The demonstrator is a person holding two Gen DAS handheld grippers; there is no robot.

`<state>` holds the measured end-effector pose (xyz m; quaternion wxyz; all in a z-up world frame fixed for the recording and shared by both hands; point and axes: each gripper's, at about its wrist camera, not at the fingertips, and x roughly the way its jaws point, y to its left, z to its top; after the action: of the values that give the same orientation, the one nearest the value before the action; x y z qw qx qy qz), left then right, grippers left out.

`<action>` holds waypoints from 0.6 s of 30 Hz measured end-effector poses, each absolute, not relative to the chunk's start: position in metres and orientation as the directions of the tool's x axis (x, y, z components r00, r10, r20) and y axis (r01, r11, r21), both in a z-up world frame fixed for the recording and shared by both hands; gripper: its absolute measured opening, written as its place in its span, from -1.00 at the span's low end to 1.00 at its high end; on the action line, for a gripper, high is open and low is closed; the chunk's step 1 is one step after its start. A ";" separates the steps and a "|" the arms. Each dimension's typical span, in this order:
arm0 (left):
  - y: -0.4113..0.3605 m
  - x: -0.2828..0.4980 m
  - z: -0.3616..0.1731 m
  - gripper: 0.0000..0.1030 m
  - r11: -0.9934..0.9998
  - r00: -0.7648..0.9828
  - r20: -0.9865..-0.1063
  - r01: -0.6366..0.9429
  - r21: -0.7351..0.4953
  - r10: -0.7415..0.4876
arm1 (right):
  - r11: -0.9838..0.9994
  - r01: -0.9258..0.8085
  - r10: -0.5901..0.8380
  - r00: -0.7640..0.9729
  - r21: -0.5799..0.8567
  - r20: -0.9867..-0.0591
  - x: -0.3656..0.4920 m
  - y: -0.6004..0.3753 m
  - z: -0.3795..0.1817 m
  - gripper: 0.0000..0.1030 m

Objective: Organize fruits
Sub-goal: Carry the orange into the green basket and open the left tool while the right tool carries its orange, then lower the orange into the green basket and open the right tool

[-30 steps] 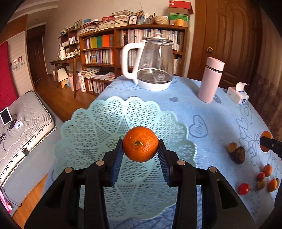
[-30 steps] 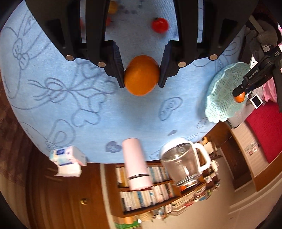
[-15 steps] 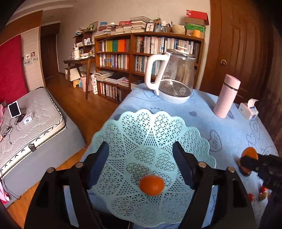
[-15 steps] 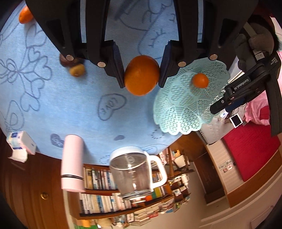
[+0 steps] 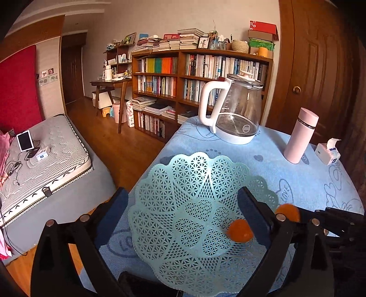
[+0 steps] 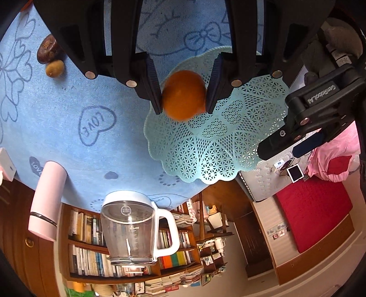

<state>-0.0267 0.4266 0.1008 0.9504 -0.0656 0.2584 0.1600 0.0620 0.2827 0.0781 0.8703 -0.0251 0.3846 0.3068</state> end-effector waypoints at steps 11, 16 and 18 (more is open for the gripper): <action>0.432 -0.024 0.095 0.94 0.933 0.801 -0.531 -0.355 -0.052 0.275 | 0.827 -0.516 0.514 0.536 0.221 -0.670 0.064 0.268 0.077 -0.05; 0.430 -0.022 0.094 0.94 0.936 0.800 -0.535 -0.350 -0.046 0.273 | 0.843 -0.481 0.506 0.558 0.241 -0.657 0.065 0.256 0.077 0.11; 0.430 -0.021 0.094 0.94 0.935 0.798 -0.538 -0.351 -0.048 0.272 | 0.849 -0.464 0.504 0.563 0.255 -0.655 0.065 0.250 0.076 0.13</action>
<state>-0.0212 0.4297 0.0939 0.9453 -0.0730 0.2721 0.1647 0.0655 0.2505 0.0758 0.8837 0.0267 0.3787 0.2739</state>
